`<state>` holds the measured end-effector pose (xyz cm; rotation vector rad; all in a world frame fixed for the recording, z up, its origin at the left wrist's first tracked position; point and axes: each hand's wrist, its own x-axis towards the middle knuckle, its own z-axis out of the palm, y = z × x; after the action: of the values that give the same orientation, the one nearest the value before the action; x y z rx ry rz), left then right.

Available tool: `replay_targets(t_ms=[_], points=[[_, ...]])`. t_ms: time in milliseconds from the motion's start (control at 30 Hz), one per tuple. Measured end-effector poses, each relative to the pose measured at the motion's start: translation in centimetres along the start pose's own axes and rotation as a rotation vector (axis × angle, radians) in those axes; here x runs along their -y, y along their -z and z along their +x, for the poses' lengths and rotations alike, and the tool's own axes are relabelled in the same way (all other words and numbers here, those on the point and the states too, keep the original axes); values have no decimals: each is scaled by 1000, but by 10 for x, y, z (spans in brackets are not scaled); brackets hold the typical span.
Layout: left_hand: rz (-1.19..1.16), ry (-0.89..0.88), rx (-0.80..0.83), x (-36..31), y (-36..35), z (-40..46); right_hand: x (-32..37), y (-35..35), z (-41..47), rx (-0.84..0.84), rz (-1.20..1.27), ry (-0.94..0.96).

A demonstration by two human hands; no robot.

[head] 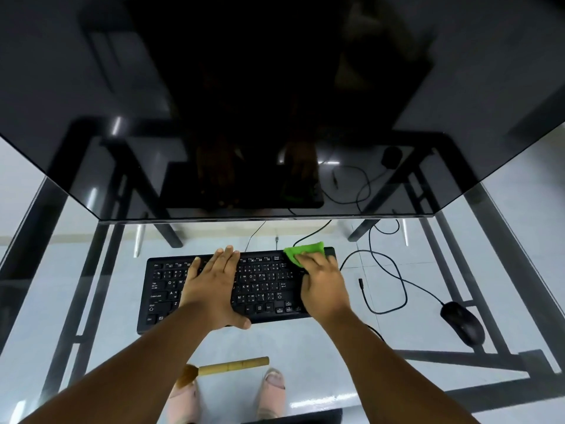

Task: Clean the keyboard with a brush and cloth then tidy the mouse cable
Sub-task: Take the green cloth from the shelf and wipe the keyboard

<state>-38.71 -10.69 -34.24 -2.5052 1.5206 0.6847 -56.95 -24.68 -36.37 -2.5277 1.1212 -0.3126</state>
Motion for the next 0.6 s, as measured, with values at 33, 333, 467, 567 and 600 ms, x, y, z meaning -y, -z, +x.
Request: replay_targets(t_ms=[33,333,467,567,600], points=[[-2,-4,0,0,0,0,-8,3,-1,-15,-9,-23],[-33,-8,-12,4,-4,-1,7,0,12,13,-61,-53],[-51,-15,-19,5,-6,0,-8,2,-8,31,-9,107],[-57,-17,-28,6,-7,1,-27,8,-8,-43,5,-25],[-57,-19,-29,5,-7,1,-28,8,-3,-61,4,-96]])
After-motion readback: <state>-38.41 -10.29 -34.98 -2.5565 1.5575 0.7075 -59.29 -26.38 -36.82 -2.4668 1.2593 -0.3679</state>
